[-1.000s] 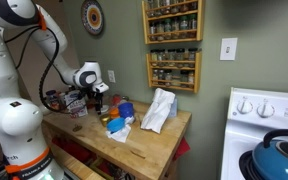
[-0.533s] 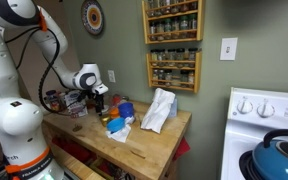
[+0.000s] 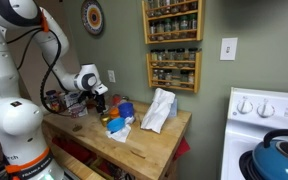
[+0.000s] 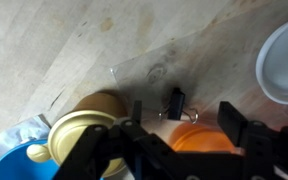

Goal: Put the black clip on the cereal bag

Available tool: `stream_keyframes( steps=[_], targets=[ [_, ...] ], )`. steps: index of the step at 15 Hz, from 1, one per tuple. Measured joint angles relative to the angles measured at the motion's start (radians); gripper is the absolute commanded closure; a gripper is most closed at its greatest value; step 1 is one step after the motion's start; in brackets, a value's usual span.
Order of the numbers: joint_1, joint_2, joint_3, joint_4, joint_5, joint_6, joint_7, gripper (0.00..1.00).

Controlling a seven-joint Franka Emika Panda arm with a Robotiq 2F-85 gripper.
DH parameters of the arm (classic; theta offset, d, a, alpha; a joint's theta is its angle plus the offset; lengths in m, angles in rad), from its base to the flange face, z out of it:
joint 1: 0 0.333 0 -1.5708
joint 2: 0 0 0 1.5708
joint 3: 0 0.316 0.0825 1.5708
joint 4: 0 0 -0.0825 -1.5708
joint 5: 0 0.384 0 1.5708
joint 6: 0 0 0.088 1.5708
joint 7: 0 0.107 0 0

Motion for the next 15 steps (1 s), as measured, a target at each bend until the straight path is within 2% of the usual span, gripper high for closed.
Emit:
stream_keyframes(
  steps=[1,2,3,4,8,9,15],
  targets=[
    [0.0,0.003,-0.005,0.0,-0.023,0.0,0.019,0.32],
    [0.001,0.006,-0.009,0.001,-0.043,0.0,0.036,0.31],
    [0.002,0.01,-0.013,0.002,-0.06,0.0,0.05,0.38],
    [0.004,0.013,-0.016,0.003,-0.073,0.0,0.061,0.37],
    [0.008,0.026,-0.022,0.01,-0.121,0.003,0.099,0.44],
    [0.008,0.029,-0.022,0.012,-0.128,0.003,0.106,0.42],
    [0.008,0.049,-0.022,0.03,-0.17,0.008,0.144,0.52]
  ],
)
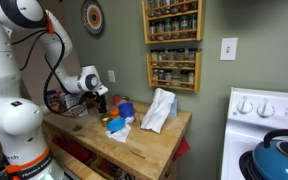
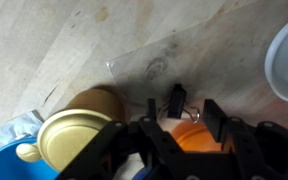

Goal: Put the black clip on the cereal bag

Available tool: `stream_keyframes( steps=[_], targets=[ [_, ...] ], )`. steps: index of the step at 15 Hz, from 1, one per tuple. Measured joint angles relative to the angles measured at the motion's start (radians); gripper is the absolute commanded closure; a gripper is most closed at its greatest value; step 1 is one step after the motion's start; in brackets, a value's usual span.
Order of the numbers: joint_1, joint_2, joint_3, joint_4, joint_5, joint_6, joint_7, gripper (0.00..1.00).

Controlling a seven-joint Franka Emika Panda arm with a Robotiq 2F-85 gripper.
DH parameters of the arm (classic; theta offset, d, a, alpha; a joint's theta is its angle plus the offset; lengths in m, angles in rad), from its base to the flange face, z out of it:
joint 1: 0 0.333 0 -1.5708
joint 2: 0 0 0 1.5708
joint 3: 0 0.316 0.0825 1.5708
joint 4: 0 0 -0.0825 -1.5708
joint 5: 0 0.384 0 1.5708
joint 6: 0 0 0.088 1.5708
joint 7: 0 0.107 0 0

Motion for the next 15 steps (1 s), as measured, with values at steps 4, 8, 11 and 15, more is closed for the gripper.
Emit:
stream_keyframes(
  steps=[4,8,11,15],
  targets=[
    [0.0,0.014,0.0,0.008,-0.024,0.013,0.023,0.66],
    [0.0,0.019,0.0,0.019,-0.046,0.018,0.045,0.78],
    [0.0,0.02,0.0,0.025,-0.053,0.018,0.056,0.93],
    [0.0,0.019,0.0,0.026,-0.047,0.018,0.053,0.93]
  ],
)
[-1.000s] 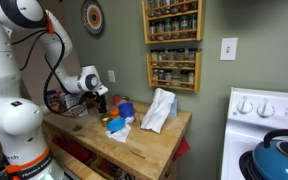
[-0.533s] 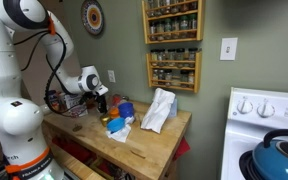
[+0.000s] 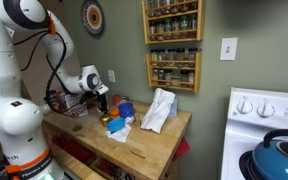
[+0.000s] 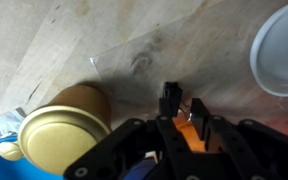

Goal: Put the black clip on the cereal bag

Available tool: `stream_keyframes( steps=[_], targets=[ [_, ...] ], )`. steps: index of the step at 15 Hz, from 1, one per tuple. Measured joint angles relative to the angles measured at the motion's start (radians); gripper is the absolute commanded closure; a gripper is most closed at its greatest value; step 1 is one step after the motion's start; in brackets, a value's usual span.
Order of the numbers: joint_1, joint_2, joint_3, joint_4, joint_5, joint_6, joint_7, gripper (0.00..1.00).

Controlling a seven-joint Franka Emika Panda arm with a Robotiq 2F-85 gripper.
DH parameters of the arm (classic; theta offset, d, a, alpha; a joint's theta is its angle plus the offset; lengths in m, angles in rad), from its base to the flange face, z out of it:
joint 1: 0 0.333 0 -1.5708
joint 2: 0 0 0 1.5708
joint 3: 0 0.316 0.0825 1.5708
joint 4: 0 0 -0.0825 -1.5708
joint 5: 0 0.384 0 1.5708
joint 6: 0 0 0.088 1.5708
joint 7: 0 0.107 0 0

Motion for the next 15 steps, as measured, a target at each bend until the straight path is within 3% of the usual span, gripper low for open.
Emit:
stream_keyframes(
  steps=[3,8,15],
  targets=[
    [0.003,-0.002,0.006,-0.001,0.061,0.0,-0.059,0.93],
    [0.023,-0.051,0.032,-0.002,0.331,-0.028,-0.349,0.93],
    [0.093,-0.25,0.049,0.038,0.654,-0.249,-0.743,0.93]
  ],
)
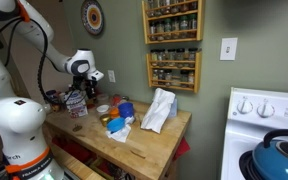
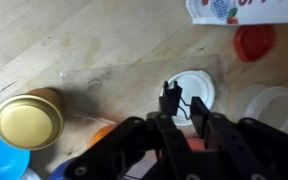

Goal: Put the black clip on the cereal bag

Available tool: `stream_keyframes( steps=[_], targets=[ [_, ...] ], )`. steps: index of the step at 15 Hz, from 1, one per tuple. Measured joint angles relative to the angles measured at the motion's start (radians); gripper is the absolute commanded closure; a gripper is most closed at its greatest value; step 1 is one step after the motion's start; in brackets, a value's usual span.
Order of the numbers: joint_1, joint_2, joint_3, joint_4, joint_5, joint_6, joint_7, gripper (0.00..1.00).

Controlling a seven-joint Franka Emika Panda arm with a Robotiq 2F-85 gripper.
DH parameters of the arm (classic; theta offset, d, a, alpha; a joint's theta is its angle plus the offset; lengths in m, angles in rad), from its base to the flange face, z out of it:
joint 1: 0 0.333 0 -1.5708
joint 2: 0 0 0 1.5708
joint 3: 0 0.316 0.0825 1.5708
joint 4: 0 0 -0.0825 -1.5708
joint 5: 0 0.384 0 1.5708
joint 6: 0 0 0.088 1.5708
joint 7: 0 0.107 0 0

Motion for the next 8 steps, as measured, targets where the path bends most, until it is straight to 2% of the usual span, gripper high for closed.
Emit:
stream_keyframes(
  steps=[2,3,5,7,8],
  targets=[
    [0.026,-0.05,0.002,0.037,0.045,-0.091,-0.076,0.93],
    [0.037,-0.069,0.005,0.059,0.054,-0.136,-0.107,0.73],
    [0.052,-0.091,0.014,0.097,0.055,-0.198,-0.148,0.73],
    [0.055,-0.095,0.017,0.109,0.055,-0.211,-0.162,0.73],
    [0.055,-0.094,0.017,0.109,0.055,-0.212,-0.166,0.93]
  ],
)
